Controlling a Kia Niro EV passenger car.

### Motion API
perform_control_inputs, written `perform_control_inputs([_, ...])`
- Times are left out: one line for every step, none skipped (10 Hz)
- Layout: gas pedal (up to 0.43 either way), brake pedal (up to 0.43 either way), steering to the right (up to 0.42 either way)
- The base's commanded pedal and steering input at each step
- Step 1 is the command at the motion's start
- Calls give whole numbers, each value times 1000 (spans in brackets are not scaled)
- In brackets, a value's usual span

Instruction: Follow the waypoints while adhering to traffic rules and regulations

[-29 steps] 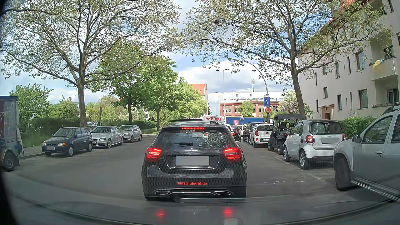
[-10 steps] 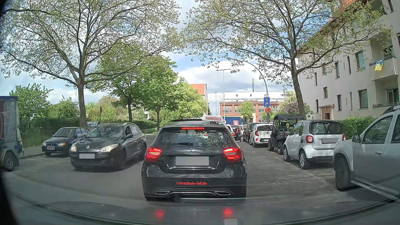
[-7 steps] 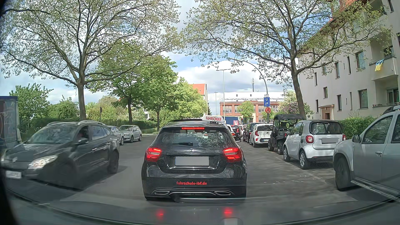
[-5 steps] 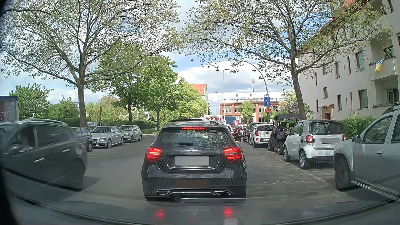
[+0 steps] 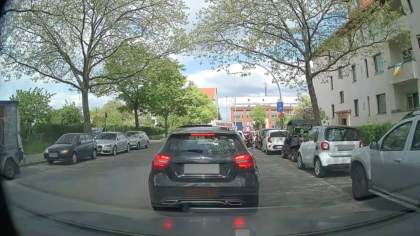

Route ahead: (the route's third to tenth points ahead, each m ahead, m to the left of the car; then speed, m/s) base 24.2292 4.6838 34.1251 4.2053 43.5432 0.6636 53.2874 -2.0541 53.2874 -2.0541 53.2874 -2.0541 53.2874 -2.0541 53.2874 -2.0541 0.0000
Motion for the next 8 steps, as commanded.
perform_control_inputs([0,402,2])
perform_control_inputs([0,402,3])
perform_control_inputs([0,402,2])
perform_control_inputs([0,402,2])
perform_control_inputs([0,402,2])
perform_control_inputs([0,402,3])
perform_control_inputs([0,402,3])
perform_control_inputs([0,402,2])
